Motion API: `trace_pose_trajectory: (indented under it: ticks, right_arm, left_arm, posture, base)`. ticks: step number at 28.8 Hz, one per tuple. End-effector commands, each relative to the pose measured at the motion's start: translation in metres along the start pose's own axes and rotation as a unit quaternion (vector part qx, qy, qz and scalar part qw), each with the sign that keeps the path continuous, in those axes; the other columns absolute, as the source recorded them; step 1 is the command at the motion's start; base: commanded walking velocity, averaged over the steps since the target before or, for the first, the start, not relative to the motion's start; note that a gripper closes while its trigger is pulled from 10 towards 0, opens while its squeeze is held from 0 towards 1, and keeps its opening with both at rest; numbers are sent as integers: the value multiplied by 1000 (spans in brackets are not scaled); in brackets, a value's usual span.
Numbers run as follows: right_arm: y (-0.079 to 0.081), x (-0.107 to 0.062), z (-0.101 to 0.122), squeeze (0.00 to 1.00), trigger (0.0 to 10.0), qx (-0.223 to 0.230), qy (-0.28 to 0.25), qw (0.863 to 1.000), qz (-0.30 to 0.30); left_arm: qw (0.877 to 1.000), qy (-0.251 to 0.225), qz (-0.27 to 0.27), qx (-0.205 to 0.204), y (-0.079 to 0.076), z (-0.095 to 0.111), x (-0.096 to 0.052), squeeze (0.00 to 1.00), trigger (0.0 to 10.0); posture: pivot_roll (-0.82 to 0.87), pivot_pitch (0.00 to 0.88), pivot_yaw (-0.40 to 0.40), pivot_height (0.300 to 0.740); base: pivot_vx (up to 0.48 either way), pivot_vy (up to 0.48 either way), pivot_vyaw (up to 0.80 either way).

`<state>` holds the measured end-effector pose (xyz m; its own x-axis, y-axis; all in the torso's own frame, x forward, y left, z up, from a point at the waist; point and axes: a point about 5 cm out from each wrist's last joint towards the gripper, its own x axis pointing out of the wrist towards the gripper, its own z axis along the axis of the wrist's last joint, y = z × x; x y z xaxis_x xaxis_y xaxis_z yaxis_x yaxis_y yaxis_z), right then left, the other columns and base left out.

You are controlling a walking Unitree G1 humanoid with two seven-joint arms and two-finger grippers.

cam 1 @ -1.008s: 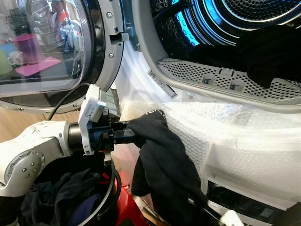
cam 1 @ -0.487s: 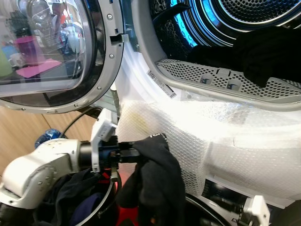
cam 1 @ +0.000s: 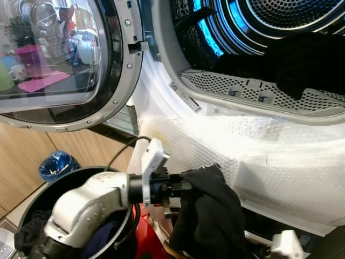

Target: Clothes washing

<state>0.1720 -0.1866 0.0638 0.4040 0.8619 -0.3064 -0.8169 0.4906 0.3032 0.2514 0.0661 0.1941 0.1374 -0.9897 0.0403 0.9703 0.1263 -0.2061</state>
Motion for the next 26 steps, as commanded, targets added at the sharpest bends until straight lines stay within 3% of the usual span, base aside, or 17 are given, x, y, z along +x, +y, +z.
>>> trace_pose_trajectory:
  ticks: [1, 7, 10, 11, 13, 14, 18, 19, 24, 26]
  right_arm:
    - [1, 13, 1, 1000, 10000, -3, -4, 1000, -4]
    - [-13, 24, -3, 1000, 10000, -16, 2, 998, -64]
    - [-28, 31, 0, 1000, 10000, -26, -12, 991, -129]
    - [-37, 36, 6, 580, 10000, -14, -41, 985, -169]
    - [-38, 38, 11, 588, 10000, -2, -67, 983, -173]
    - [-38, 40, 15, 12, 10000, 7, -87, 981, -171]
    - [-34, 43, 28, 0, 10000, 38, -162, 974, -151]
    - [-32, 42, 36, 0, 10000, 52, -206, 968, -138]
    - [-27, 40, 44, 0, 10000, 64, -249, 960, -109]
    - [-18, 34, 51, 0, 10000, 75, -291, 952, -61]
  left_arm:
    - [1000, -3, -1, 9, -2, -1, 3, 0, 0]
    - [1000, -8, -6, 2, -5, -2, 8, 0, 0]
    - [1000, -10, -10, -3, -6, -3, 10, 0, 0]
    - [1000, -11, -10, -4, -7, -3, 11, 0, 0]
    - [1000, -12, -10, -4, -8, -3, 12, 0, 0]
    - [1000, -12, -10, -4, -8, -3, 12, 0, 0]
    - [1000, -19, -7, -8, -7, -1, 13, 0, 0]
    - [1000, -26, -7, -16, -8, 0, 14, 0, 0]
    - [999, -30, -8, -23, -10, 1, 15, 0, 0]
    - [999, -28, -8, -28, -11, 0, 15, 0, 0]
  posture:
    - [-54, 62, 74, 740]
    - [-52, 54, 71, 740]
    - [-51, 46, 67, 740]
    - [-51, 46, 67, 740]
    - [-51, 46, 67, 740]
    - [-45, 34, 66, 740]
    - [-44, 20, 69, 740]
    - [-43, 17, 70, 740]
    - [-43, 16, 73, 740]
    - [-43, 21, 78, 740]
  base:
    - [0, 0, 0]
    - [0, 0, 0]
    - [0, 0, 0]
    - [0, 0, 0]
    - [0, 0, 0]
    - [0, 0, 0]
    - [0, 0, 0]
    - [0, 0, 0]
    - [0, 0, 0]
    - [0, 0, 0]
